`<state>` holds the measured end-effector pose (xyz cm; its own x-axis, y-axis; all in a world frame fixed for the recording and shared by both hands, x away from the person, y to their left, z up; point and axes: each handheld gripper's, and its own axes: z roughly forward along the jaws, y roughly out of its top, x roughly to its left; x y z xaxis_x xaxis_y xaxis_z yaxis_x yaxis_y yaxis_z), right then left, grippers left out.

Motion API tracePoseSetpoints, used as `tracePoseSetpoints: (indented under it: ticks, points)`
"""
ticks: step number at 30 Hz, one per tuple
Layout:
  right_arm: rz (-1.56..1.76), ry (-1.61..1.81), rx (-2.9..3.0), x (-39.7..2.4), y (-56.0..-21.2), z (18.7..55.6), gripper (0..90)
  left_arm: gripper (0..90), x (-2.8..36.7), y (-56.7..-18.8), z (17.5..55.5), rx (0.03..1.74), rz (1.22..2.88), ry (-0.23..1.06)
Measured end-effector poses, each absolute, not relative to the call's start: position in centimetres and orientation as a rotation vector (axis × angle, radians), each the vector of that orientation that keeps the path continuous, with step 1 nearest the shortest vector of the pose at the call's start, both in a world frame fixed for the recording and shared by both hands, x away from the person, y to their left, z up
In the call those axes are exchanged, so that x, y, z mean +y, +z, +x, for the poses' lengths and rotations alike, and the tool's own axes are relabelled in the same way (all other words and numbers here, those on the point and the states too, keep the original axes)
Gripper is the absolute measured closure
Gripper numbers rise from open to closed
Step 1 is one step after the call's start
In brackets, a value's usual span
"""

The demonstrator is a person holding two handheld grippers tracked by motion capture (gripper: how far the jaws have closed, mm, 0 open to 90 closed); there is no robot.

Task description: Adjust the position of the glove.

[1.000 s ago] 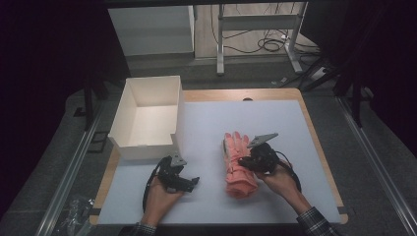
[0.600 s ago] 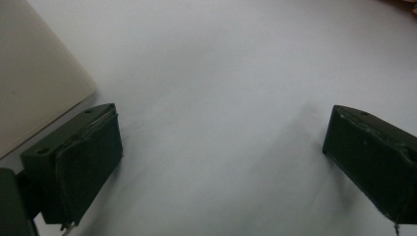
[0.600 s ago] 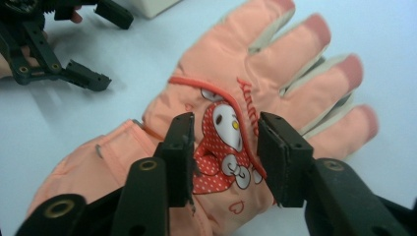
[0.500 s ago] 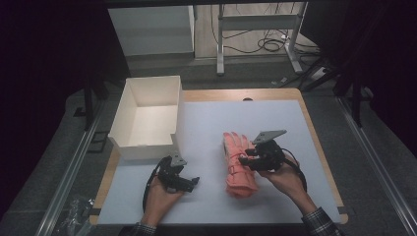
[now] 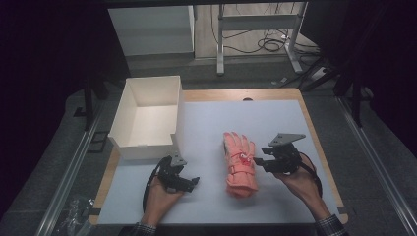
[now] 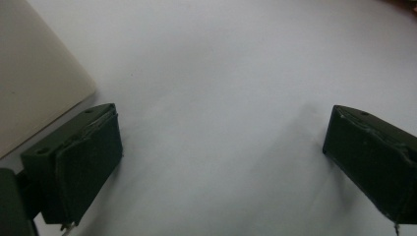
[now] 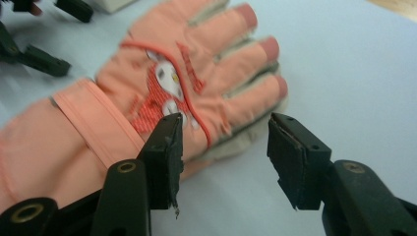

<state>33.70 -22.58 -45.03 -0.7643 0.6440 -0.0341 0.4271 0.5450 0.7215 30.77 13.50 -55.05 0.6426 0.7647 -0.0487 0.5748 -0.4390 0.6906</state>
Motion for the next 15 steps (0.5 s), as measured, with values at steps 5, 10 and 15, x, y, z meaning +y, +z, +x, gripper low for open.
tracePoseSetpoints:
  ticks: [5,10,15]
  points:
    - [0.935,1.062,2.484,-23.9,-46.4,33.2,54.8,1.5,13.5,-55.1,30.8,1.037,2.171,0.354]
    - [0.975,1.091,2.536,-24.7,-48.2,32.5,72.1,1.5,13.5,-55.0,30.8,1.034,2.177,0.354]
    - [0.98,1.117,2.563,-24.8,-49.7,31.7,83.8,1.5,13.5,-55.0,30.8,1.034,2.176,0.354]
